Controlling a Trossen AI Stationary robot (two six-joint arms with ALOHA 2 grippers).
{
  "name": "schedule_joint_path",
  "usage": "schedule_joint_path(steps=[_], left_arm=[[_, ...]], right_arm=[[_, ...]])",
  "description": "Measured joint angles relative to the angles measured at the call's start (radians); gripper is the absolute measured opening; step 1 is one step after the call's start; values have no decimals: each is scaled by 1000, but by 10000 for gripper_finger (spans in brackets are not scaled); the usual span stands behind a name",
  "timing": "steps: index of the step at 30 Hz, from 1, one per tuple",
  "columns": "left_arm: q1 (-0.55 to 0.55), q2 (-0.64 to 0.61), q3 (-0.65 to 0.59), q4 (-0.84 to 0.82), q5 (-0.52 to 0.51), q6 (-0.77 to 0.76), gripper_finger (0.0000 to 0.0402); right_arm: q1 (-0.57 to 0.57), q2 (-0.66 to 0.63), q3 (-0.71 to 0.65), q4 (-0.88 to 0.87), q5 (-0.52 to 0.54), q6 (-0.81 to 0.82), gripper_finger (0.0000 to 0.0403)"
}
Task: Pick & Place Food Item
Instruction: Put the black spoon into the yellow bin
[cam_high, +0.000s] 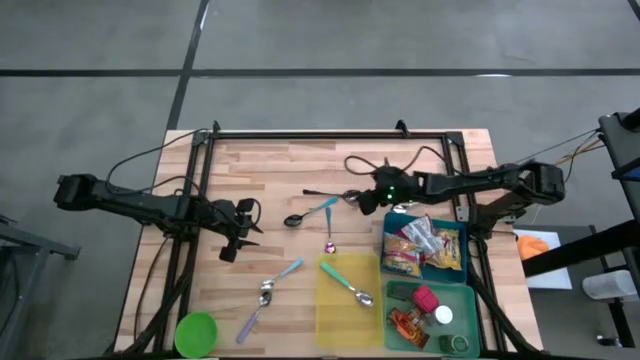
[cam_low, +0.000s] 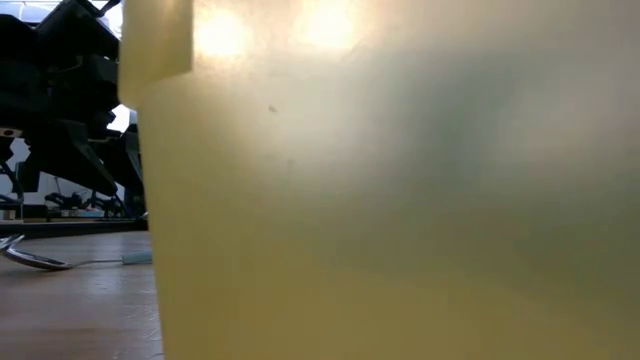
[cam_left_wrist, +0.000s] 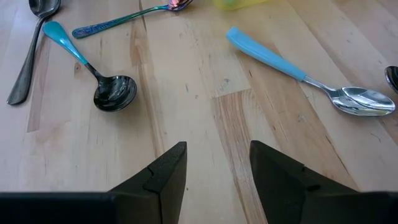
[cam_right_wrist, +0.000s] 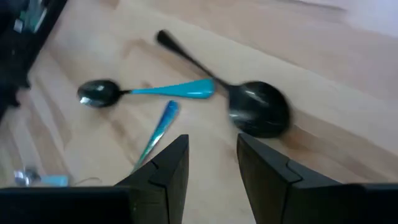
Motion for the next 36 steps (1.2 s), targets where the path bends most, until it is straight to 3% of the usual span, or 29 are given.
schedule_joint_path(steps=[5,13,27,36], left_arm=[[0,0,0,0,0,0,174],[0,0,0,-1,0,0,174],[0,0,0,0,0,-2,174],[0,0,0,0,0,-2,174]], right_arm=[[-31,-3,-92,112,3,166,135],[-86,44,-83,126,-67,250,135],[-150,136,-64,116,-128,288,135],[-152,214,-63,215,-154,283,135]])
